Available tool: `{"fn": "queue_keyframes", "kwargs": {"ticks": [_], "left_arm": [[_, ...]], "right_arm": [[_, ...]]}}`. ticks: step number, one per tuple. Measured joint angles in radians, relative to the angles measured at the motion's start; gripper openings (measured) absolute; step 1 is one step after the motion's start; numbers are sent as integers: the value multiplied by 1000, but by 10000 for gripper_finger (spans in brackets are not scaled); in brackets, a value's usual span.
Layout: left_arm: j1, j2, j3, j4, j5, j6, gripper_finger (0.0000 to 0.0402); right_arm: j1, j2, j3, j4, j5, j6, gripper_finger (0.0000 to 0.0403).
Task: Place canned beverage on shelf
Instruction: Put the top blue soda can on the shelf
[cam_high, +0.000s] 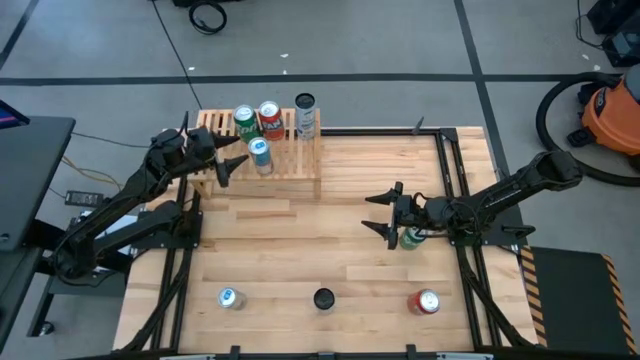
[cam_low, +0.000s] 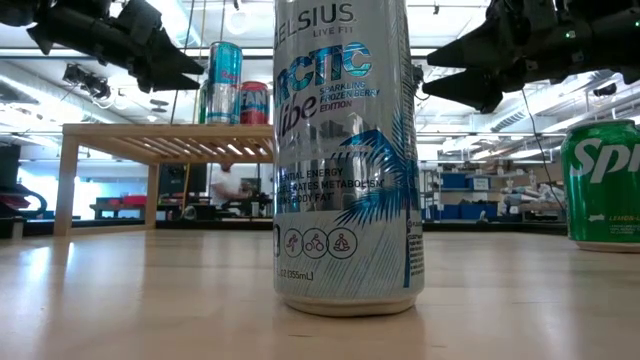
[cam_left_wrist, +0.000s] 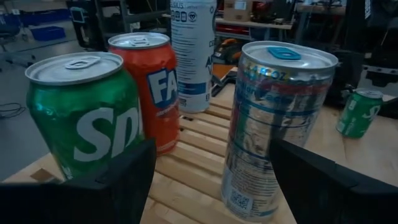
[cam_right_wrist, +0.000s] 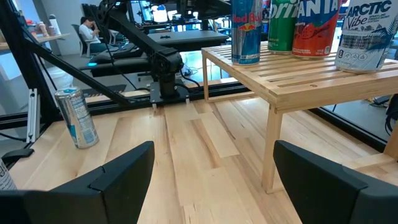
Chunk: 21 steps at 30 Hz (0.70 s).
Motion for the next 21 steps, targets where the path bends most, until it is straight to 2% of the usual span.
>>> {"fn": "queue_keyframes", "kwargs": {"ticks": [21], "left_arm": [[0, 20, 0, 19, 76, -46, 315]], "right_arm": [[0, 0, 0, 0, 0, 0, 339]]}}
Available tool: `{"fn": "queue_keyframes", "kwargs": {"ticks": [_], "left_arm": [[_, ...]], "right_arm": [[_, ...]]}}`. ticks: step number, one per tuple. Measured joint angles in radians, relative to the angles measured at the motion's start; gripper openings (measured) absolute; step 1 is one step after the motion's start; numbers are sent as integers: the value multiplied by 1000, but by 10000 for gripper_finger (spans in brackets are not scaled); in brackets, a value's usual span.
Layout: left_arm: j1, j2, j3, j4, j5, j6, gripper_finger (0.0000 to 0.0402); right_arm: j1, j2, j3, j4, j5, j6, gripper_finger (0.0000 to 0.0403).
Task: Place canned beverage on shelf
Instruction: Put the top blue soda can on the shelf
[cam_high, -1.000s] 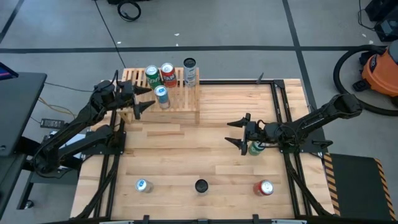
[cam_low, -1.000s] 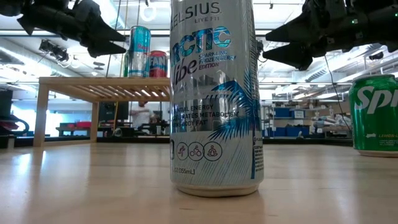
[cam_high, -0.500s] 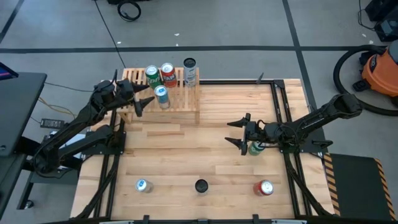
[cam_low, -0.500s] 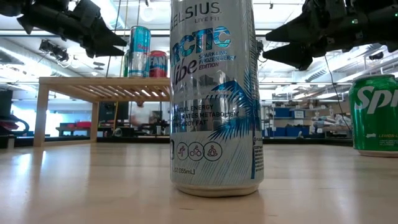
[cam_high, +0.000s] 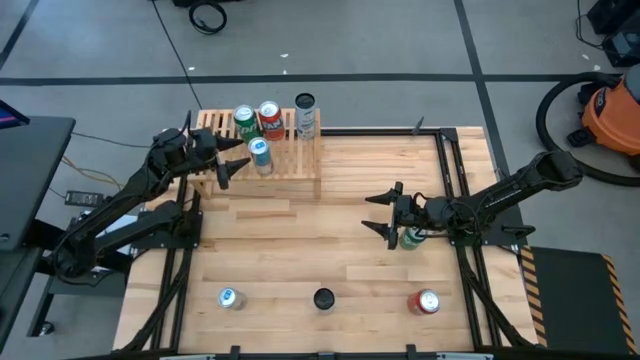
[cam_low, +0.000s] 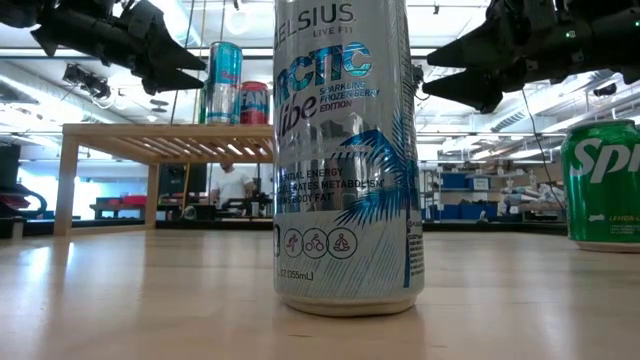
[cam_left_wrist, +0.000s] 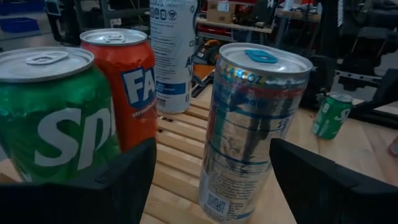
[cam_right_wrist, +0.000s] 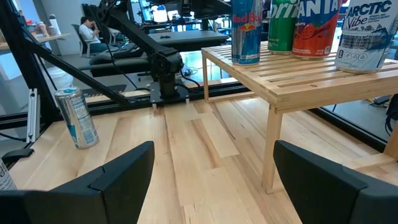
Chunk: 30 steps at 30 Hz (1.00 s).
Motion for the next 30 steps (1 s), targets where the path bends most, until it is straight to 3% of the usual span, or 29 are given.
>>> {"fn": "queue_keyframes", "kwargs": {"ticks": [16, 30], "left_arm": [[0, 0, 0, 0, 112, 1, 315], [-1, 0, 0, 8, 129, 26, 316]], "right_arm": [[0, 0, 0, 0, 0, 0, 339], [0, 0, 0, 0, 0, 0, 339]]}}
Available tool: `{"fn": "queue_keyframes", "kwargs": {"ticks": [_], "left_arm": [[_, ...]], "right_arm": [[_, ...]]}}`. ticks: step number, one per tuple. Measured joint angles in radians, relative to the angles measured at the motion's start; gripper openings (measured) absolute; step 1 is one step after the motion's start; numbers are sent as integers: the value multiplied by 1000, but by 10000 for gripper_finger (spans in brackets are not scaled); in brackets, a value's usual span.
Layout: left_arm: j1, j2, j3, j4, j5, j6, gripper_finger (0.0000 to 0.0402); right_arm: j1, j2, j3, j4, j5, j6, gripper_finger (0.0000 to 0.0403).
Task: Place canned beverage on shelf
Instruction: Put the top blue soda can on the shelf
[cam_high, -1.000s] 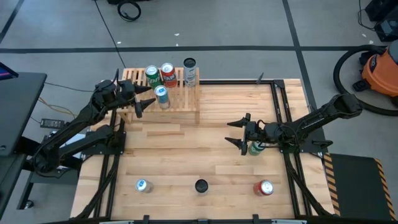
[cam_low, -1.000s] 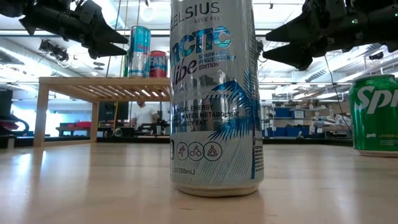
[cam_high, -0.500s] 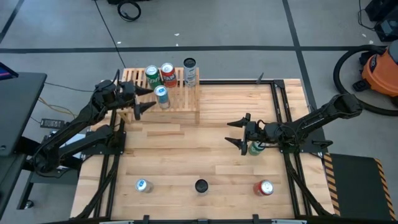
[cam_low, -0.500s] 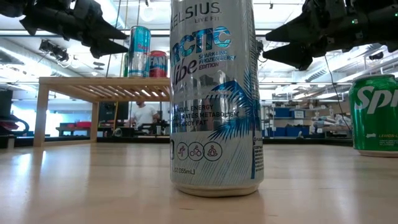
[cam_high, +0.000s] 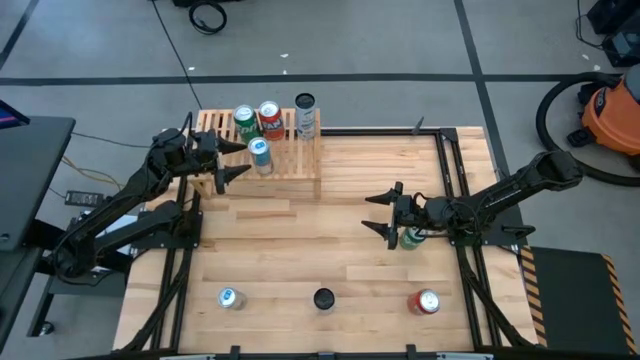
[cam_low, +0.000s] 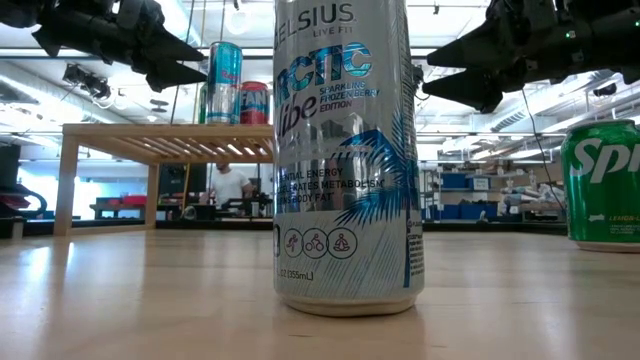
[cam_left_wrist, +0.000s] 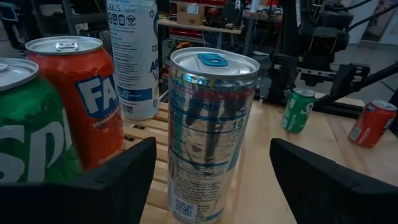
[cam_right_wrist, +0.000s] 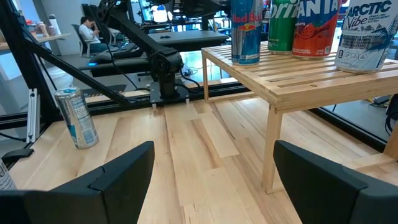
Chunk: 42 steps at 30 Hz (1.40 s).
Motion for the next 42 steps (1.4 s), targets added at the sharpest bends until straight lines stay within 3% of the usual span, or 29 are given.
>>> {"fn": "queue_keyframes", "kwargs": {"ticks": [24, 31, 35, 42], "left_arm": [[0, 0, 0, 33, -10, 44, 317], [0, 0, 0, 38, -48, 85, 392], [-2, 0, 0, 38, -38, 66, 366], [-42, 60, 0, 85, -37, 28, 360]], "right_arm": [[0, 0, 0, 0, 0, 0, 339], [0, 0, 0, 0, 0, 0, 339], [0, 0, 0, 0, 0, 0, 339], [0, 0, 0, 0, 0, 0, 339]]}}
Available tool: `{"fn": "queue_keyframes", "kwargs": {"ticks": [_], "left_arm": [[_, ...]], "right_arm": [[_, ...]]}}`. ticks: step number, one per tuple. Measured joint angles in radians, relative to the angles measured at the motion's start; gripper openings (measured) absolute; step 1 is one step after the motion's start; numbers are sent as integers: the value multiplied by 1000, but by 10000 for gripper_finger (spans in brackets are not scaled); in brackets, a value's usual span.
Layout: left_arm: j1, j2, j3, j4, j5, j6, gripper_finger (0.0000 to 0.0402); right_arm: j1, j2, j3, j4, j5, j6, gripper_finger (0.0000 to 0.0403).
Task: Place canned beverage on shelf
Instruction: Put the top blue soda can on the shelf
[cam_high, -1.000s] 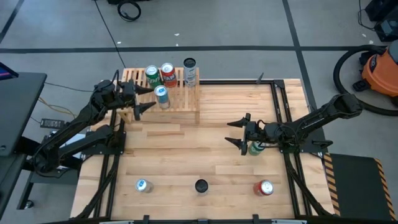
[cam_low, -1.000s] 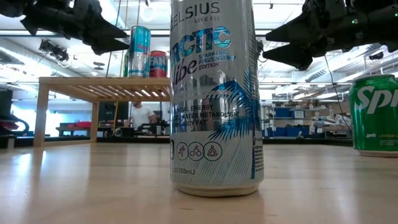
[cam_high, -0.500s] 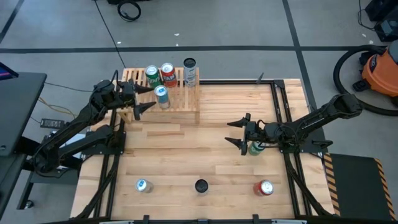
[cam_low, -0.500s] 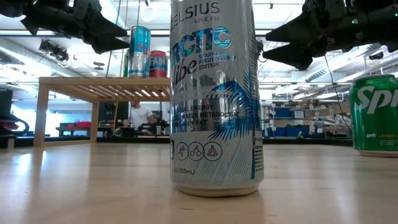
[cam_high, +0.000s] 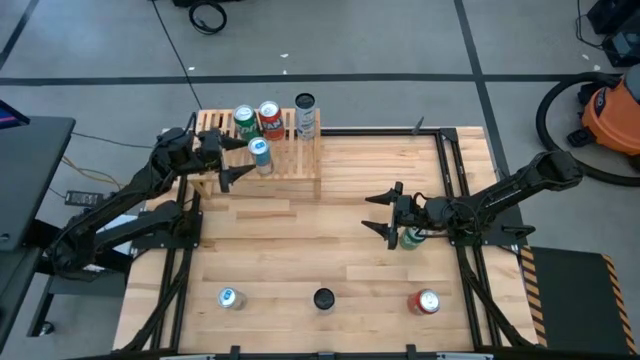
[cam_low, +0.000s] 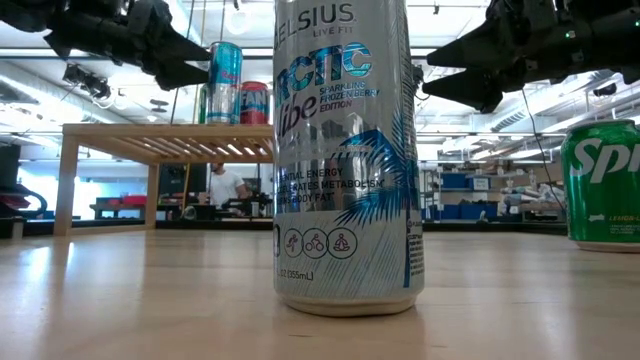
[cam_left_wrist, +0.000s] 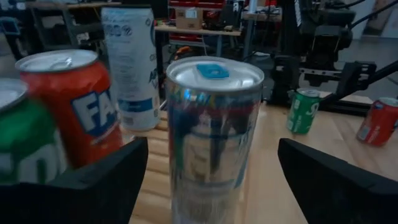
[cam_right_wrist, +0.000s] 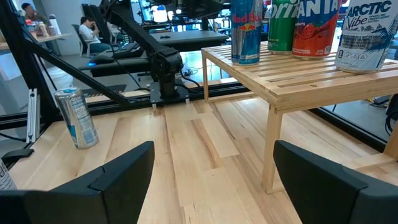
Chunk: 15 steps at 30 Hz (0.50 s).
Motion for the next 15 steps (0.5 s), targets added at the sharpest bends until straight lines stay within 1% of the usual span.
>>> {"fn": "queue_keyframes", "kwargs": {"ticks": [15], "left_arm": [[-62, 187, 0, 200, -9, -52, 360]], "right_arm": [[0, 0, 0, 0, 0, 0, 339]]}}
